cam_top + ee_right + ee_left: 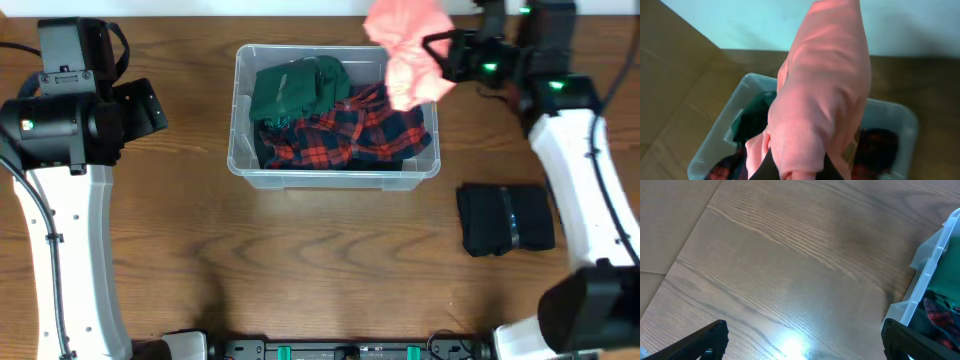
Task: Pack container
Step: 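Lift the pink shirt and carry it into the bin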
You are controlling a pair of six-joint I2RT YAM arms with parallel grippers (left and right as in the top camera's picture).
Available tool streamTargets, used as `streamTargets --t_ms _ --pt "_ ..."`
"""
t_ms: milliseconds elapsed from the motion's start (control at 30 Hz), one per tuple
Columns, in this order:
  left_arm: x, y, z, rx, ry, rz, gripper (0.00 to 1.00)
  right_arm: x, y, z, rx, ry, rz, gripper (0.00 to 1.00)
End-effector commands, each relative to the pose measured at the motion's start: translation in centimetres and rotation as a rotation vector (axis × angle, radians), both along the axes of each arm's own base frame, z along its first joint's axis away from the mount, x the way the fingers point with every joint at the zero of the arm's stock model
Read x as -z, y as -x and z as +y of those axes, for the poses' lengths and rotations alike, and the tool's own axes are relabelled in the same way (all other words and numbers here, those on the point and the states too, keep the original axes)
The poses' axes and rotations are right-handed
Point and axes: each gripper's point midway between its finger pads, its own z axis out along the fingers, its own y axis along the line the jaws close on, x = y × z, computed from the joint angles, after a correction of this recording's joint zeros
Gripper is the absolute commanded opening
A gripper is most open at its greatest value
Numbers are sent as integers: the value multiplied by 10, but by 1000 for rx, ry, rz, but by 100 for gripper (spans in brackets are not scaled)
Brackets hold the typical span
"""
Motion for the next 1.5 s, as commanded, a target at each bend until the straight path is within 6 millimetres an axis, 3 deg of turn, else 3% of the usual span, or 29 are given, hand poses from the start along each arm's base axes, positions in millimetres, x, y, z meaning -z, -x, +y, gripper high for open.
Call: streamTargets --t_ms 0,200,433,567,700,900,1033,1167,1367,1467 --pt "-3 1 3 -12 -10 -5 98 20 -10 14 104 -59 117 2" --pt "-3 1 3 -12 -10 -5 98 39 -9 35 120 -95 205 1" --pt "-3 1 3 -11 -10 -5 98 43 -5 47 147 -126 260 1" --pt "-3 1 3 -11 -10 -5 98 33 1 63 -71 -9 75 1" --pt "-3 1 3 -12 -10 -5 98 36 22 73 -384 176 -152 1" --pt "-3 1 3 -12 -10 -5 98 56 28 51 -594 480 -371 1" --pt "-3 1 3 -11 -10 -5 98 61 20 31 -647 626 -474 1" --pt "-3 1 3 -12 -10 -5 98 57 18 17 -640 602 -491 1" --pt "-3 1 3 -12 -10 -5 98 35 26 9 -686 444 -589 1" --pt "-3 1 3 -11 -10 -5 98 35 26 6 -683 436 -590 1"
